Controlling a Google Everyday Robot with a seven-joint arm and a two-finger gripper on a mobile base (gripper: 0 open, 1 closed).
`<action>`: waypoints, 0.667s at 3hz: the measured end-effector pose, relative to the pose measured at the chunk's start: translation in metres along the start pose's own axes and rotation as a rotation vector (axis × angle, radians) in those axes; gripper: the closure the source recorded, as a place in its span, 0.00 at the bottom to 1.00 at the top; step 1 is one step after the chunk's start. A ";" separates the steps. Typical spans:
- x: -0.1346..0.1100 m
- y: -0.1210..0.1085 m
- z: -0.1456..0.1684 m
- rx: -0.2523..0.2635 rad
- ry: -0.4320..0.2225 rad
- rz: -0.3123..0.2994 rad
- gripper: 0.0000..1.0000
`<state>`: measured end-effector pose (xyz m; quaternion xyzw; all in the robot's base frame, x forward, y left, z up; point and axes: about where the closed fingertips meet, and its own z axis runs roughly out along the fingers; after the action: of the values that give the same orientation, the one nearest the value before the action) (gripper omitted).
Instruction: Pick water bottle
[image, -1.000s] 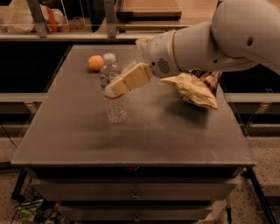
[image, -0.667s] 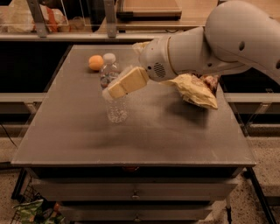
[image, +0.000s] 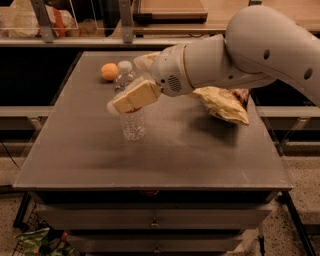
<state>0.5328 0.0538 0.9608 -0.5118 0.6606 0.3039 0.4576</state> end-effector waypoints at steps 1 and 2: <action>-0.006 0.006 0.004 -0.025 -0.017 -0.027 0.40; -0.011 0.006 0.003 -0.033 -0.036 -0.047 0.64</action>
Offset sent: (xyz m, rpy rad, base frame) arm -0.0013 0.0050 0.0104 0.0393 -0.0551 0.0602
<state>0.5281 0.0625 0.9691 -0.5291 0.6350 0.3128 0.4679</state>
